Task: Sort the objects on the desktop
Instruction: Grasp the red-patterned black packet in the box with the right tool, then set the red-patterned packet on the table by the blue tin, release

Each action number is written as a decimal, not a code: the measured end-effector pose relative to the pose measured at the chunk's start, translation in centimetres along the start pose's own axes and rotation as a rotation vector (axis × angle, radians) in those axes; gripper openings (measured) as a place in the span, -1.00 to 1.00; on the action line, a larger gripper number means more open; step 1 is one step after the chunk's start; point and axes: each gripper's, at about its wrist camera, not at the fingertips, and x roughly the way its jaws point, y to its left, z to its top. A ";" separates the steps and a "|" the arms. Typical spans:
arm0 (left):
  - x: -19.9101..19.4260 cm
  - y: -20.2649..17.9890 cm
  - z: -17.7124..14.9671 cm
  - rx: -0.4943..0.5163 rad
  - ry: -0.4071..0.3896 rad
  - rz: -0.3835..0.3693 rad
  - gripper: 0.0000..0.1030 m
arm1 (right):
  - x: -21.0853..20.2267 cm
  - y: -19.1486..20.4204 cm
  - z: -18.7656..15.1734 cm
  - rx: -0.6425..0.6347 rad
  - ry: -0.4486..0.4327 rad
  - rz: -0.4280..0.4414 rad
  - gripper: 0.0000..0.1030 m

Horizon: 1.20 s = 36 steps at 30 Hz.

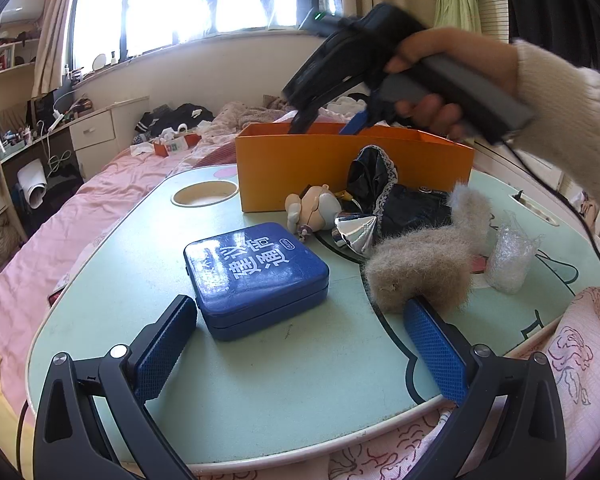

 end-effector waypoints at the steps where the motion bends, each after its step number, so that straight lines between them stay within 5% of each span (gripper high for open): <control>1: 0.0 0.0 0.0 0.000 -0.001 -0.001 0.99 | 0.7 0.1 0.3 0.002 0.009 0.005 0.31; 4: -0.1 -0.1 0.1 0.001 -0.003 -0.004 0.99 | 1.8 0.3 0.5 -0.026 0.036 0.001 0.15; 5: -0.1 -0.1 0.1 0.001 -0.004 -0.005 0.99 | 2.1 0.6 0.3 -0.052 0.049 -0.012 -0.28; 6: -0.1 -0.2 0.1 0.001 -0.005 -0.006 0.99 | 2.4 0.7 0.1 -0.072 0.063 -0.012 -0.43; 13: -0.1 -0.2 0.1 0.001 -0.006 -0.007 0.99 | 0.0 1.1 -1.7 -0.108 -0.022 0.022 -0.48; 24: -0.1 -0.2 0.1 0.001 -0.006 -0.007 0.99 | -12.1 2.2 -7.1 -0.089 -0.258 0.209 -0.49; 36: -0.1 -0.2 0.1 0.001 -0.006 -0.007 0.99 | -8.2 5.0 -14.0 -0.103 -0.109 0.305 -0.49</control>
